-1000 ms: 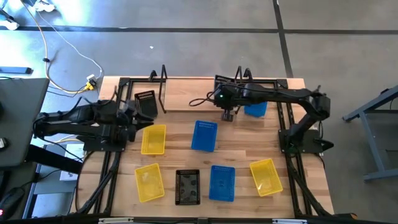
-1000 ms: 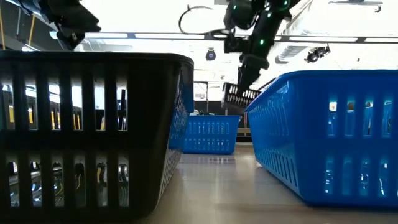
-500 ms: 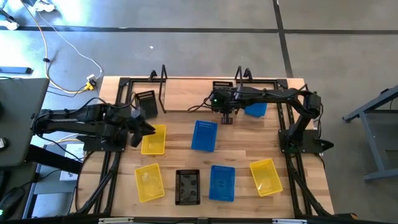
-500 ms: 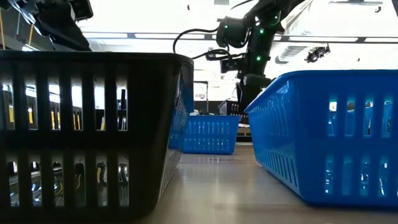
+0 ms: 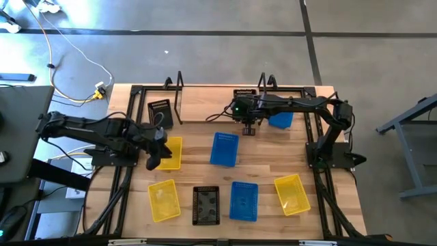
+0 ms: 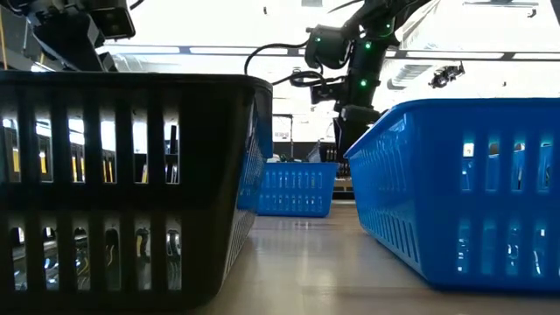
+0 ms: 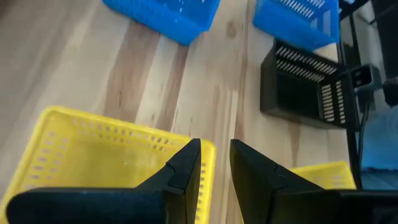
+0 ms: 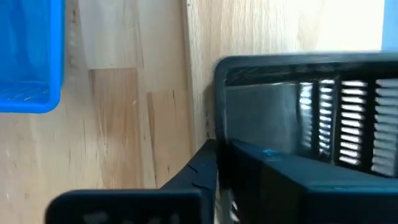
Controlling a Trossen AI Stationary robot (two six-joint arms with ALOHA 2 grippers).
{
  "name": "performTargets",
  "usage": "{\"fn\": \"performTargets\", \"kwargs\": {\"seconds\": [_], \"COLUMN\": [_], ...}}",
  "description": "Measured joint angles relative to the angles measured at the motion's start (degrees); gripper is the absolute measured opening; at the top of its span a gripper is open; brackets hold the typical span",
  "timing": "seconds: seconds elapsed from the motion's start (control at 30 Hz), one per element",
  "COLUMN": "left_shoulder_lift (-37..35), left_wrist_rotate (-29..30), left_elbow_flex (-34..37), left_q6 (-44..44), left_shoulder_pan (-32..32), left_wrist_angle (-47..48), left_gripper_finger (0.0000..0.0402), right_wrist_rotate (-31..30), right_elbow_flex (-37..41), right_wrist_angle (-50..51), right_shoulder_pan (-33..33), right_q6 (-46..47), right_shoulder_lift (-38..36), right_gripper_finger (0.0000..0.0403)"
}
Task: Stack baskets on shelf by color
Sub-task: Put the middle right black basket on the shelf, then put the top left yellow basket on the shelf
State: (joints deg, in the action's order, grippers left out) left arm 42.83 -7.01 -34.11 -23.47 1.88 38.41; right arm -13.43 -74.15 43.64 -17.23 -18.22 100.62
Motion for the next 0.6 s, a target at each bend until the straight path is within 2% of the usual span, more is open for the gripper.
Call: {"fn": "performTargets", "kwargs": {"seconds": [0.23, 0.6], "left_shoulder_lift": [3.8, 9.3], "left_wrist_rotate": [0.2, 1.9], "left_elbow_flex": [0.0, 0.0], "left_q6": [-1.2, -1.4], "left_shoulder_pan": [-3.4, -8.6], "left_wrist_angle": [2.1, 3.6], "left_gripper_finger": [0.0076, 0.0076], "right_wrist_rotate": [0.0, 0.2], "right_elbow_flex": [0.0, -7.7], "right_wrist_angle": [0.0, 8.8], "right_shoulder_pan": [0.4, 3.2], "right_q6": [2.3, 11.7], "right_shoulder_lift": [-0.1, -0.5], "right_gripper_finger": [0.0078, 0.0086]}}
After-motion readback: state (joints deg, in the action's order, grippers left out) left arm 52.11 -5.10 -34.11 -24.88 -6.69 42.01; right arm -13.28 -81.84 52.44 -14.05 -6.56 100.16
